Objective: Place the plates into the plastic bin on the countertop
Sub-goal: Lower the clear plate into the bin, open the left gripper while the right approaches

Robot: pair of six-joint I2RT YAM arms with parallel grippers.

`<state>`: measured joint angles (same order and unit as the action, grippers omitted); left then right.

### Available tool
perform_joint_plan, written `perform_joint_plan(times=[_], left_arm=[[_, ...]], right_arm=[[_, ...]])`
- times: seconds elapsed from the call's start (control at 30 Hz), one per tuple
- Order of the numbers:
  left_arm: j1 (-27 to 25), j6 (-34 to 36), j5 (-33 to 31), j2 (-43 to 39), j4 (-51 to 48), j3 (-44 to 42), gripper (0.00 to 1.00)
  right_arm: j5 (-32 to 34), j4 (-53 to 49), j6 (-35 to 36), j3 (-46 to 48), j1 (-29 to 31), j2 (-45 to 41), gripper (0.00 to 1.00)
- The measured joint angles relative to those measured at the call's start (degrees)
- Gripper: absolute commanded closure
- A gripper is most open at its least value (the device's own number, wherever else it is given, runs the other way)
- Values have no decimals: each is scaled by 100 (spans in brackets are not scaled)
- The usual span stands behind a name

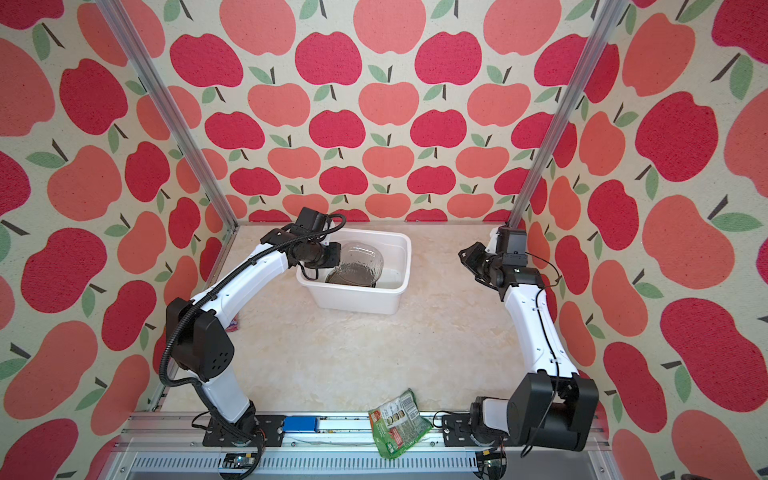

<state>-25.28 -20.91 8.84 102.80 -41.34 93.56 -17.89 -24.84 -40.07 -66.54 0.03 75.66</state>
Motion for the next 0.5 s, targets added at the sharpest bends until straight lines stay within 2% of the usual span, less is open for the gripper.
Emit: perform_joint_plan(times=[0.33, 0.5], left_arm=[[164, -15, 177, 1029, 264, -72, 100], [181, -59, 289, 1272, 282, 81, 100]], right_arm=[[-9, 35, 70, -199, 125, 334, 65], [-15, 33, 155, -452, 358, 555, 64]])
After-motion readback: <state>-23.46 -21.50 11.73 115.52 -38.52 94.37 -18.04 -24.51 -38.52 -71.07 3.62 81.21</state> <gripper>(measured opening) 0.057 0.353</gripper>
